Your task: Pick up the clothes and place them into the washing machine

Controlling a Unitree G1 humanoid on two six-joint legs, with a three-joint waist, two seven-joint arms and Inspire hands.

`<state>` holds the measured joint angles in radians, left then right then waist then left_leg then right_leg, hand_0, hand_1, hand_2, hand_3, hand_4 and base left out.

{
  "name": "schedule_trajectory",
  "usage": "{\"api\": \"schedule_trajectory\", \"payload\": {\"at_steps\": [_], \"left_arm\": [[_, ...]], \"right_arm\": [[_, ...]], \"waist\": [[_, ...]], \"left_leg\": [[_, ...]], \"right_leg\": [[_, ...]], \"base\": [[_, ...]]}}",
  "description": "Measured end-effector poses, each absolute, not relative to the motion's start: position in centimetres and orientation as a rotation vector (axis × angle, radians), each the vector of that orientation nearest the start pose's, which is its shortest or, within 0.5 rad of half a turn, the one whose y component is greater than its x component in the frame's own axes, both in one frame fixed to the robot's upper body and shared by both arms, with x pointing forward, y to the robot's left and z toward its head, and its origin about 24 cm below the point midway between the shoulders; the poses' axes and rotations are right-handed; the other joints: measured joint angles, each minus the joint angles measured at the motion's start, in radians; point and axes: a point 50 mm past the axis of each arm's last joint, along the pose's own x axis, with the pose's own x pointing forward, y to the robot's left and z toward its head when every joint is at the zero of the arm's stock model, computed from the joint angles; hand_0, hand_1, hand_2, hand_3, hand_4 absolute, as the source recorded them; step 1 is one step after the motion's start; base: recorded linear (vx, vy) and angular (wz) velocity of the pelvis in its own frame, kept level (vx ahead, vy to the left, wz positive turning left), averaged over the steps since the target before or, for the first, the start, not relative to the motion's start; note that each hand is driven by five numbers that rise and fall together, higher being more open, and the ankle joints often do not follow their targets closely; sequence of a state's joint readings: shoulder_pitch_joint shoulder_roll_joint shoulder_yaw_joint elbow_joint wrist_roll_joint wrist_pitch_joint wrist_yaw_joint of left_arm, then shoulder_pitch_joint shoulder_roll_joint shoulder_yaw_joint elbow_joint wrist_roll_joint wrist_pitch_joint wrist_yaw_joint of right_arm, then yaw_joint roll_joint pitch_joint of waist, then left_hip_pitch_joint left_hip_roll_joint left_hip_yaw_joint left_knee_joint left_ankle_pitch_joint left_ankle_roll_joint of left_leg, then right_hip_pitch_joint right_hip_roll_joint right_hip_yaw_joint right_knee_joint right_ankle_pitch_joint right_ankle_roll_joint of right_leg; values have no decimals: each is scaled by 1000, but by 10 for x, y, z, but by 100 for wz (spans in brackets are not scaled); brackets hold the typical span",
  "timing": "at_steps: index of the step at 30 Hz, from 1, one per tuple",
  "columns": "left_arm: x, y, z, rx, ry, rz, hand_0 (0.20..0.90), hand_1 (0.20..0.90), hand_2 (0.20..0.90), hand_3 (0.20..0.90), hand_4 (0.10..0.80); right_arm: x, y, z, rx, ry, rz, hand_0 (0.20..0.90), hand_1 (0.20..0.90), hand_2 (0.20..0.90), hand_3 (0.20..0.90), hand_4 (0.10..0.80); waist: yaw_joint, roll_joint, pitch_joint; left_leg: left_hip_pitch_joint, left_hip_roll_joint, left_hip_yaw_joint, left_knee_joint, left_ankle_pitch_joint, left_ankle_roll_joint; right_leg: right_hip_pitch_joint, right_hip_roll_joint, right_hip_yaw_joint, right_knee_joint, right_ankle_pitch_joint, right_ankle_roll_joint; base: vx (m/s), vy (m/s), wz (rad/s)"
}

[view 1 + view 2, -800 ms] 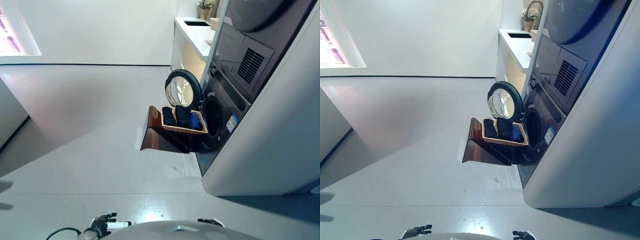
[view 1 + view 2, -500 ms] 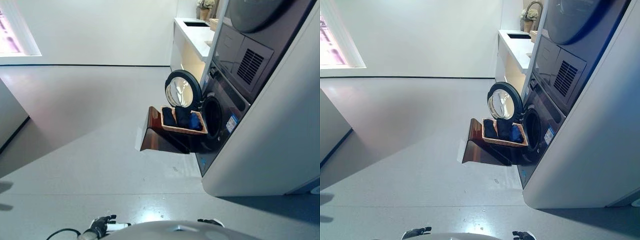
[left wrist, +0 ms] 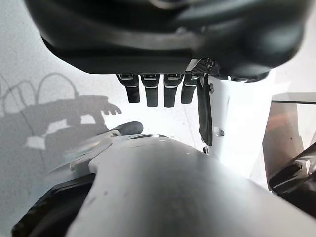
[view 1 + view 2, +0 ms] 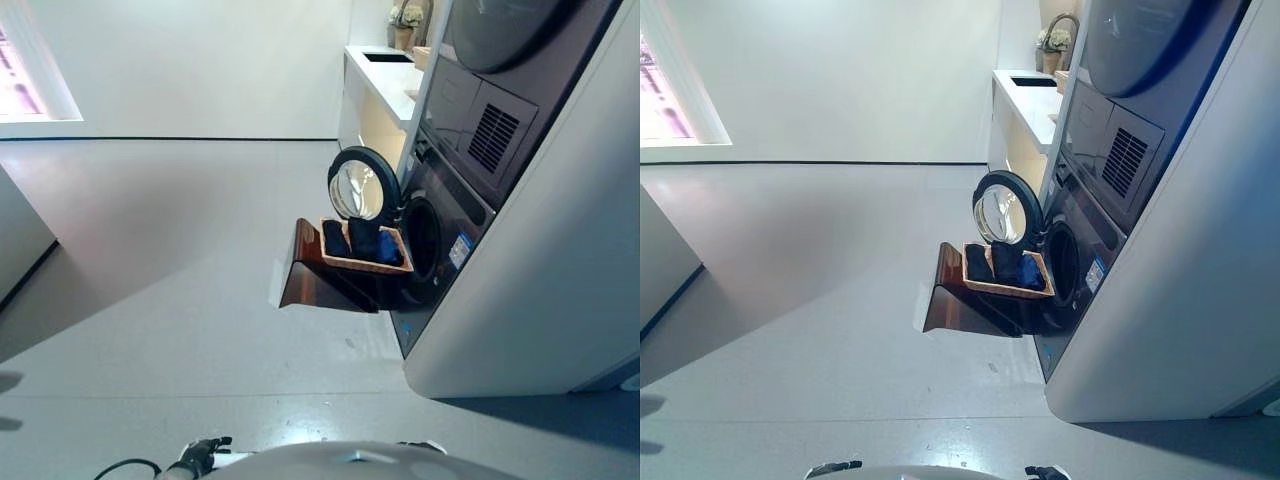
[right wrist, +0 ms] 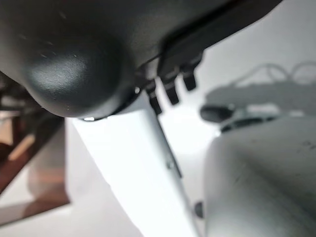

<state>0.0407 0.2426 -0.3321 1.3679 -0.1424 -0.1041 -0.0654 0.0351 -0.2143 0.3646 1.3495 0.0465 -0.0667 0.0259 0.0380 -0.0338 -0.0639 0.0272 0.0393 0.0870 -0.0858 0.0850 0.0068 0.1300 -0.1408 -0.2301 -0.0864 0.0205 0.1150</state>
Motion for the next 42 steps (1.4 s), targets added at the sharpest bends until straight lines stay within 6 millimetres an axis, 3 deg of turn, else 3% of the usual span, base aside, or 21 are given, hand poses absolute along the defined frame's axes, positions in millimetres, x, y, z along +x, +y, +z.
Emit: {"api": "schedule_trajectory", "payload": {"at_steps": [4,7,8,10,12,13,16,18,20,21,22,24,26,27,29,32,34,38,39,40,42], "left_arm": [[48,227,-171,259,1338,-80,900,900,900,900,800],[57,227,-170,271,1321,-89,900,900,900,900,800],[60,227,-169,281,1319,-96,900,900,900,900,800],[64,226,-169,284,1312,-96,900,900,900,900,800],[78,224,-167,303,1283,-117,900,900,900,900,800],[83,226,-166,323,1274,-125,900,900,900,900,800],[87,227,-165,349,1272,-140,900,900,900,900,800],[84,225,-166,342,1281,-139,900,900,900,900,800],[89,234,-163,350,1270,-116,900,900,900,900,800],[94,230,-163,331,1260,-109,900,900,900,900,800],[93,220,-165,307,1260,-117,900,900,900,900,800],[81,214,-169,295,1285,-123,900,900,900,900,800],[80,221,-168,310,1291,-109,900,900,900,900,800],[76,226,-168,321,1307,-98,900,900,900,900,800],[63,226,-170,311,1348,-81,900,900,900,900,800],[59,221,-171,283,1355,-87,900,900,900,900,800],[69,222,-170,279,1327,-79,900,900,900,900,800],[80,222,-168,265,1294,-41,900,900,900,900,800],[88,225,-166,273,1276,-39,900,900,900,900,800],[92,227,-164,275,1264,-29,900,900,900,900,800],[101,231,-161,284,1213,-18,900,900,900,900,800]], "right_arm": [[49,-214,-173,-356,1344,164,900,900,900,900,800],[60,-216,-172,-366,1325,159,900,900,900,900,800],[62,-217,-171,-366,1319,154,900,900,900,900,800],[75,-219,-169,-369,1289,141,900,900,900,900,800],[98,-222,-163,-370,1218,125,900,900,900,900,800],[105,-220,-162,-367,1198,128,900,900,900,900,800],[112,-220,-160,-356,1184,127,900,900,900,900,800],[111,-222,-160,-330,1188,102,900,900,900,900,800],[104,-215,-164,-301,1206,105,900,900,900,900,800],[105,-222,-162,-316,1204,94,900,900,900,900,800],[106,-231,-159,-326,1197,69,900,900,900,900,800],[110,-235,-157,-335,1186,68,900,900,900,900,800],[110,-228,-159,-318,1180,79,900,900,900,900,800],[104,-225,-161,-315,1196,86,900,900,900,900,800],[92,-216,-166,-296,1228,99,900,900,900,900,800],[92,-221,-165,-340,1230,122,900,900,900,900,800],[102,-227,-161,-362,1209,111,900,900,900,900,800],[112,-234,-157,-437,1192,123,900,900,900,900,800],[110,-234,-158,-439,1200,127,900,900,900,900,800],[109,-234,-158,-441,1213,127,900,900,900,900,800],[102,-237,-159,-429,1236,105,900,900,900,900,800]], "waist": [[2,0,1],[0,-6,11],[-6,-5,20],[-27,2,64],[-48,39,110],[-54,43,125],[-52,35,132],[-52,34,136],[-75,-42,145],[-100,-21,159],[-102,19,168],[-100,60,147],[-115,54,115],[-118,34,92],[-134,35,55],[-124,42,35],[-98,31,41],[-72,23,82],[-62,5,101],[-50,-8,113],[-19,-25,143]], "left_leg": [[-19,-2,7,0,-1,1],[-35,-15,22,2,-5,14],[-31,-18,13,0,-12,26],[-12,-32,-2,-1,-21,43],[-2,-15,-22,0,-26,62],[5,-13,-41,0,-36,74],[-10,-13,-62,0,-47,87],[-25,-18,-79,0,-65,87],[-43,-108,-87,123,-92,93],[-84,-121,-60,388,-284,84],[-84,-107,-67,419,-335,101],[-29,-101,-89,348,-337,102],[-33,-75,-121,305,-329,80],[-36,-60,-147,294,-320,60],[-12,8,-209,278,-325,-6],[-22,71,-219,366,-322,-70],[-113,66,-207,567,-285,-126],[-139,75,-206,691,-133,-178],[-138,70,-190,705,-78,-185],[-162,71,-169,747,-72,-180],[-162,75,-104,558,-122,-148]], "right_leg": [[-19,-4,11,5,-5,5],[-85,-18,26,79,-25,1],[-94,-29,27,118,-34,14],[-141,-51,32,279,-71,25],[-270,-58,70,547,-31,23],[-316,-57,88,602,-53,33],[-345,-81,32,462,-64,36],[-332,-89,3,268,-41,62],[-285,-152,5,87,-98,108],[-264,-177,27,63,20,135],[-261,-167,28,96,24,132],[-306,-145,27,162,46,100],[-347,-116,40,173,57,86],[-337,-94,56,144,64,75],[-271,-26,44,123,100,3],[-230,33,23,157,35,-36],[-203,45,18,148,12,-57],[-144,57,21,145,-20,-103],[-125,49,30,134,-20,-107],[-100,45,33,105,-26,-115],[-39,57,68,29,-24,-139]], "base": [[18,120,-6],[59,200,-15],[91,232,-3],[128,189,7],[261,81,24],[365,-26,20],[394,-141,34],[459,-156,46],[304,-82,62],[276,-84,36],[409,-131,-12],[496,-215,-49],[523,-307,16],[381,-255,49],[272,-206,80],[236,-284,44],[229,-307,9],[268,-187,-21],[350,-36,-5],[480,-23,0],[468,39,4]]}}
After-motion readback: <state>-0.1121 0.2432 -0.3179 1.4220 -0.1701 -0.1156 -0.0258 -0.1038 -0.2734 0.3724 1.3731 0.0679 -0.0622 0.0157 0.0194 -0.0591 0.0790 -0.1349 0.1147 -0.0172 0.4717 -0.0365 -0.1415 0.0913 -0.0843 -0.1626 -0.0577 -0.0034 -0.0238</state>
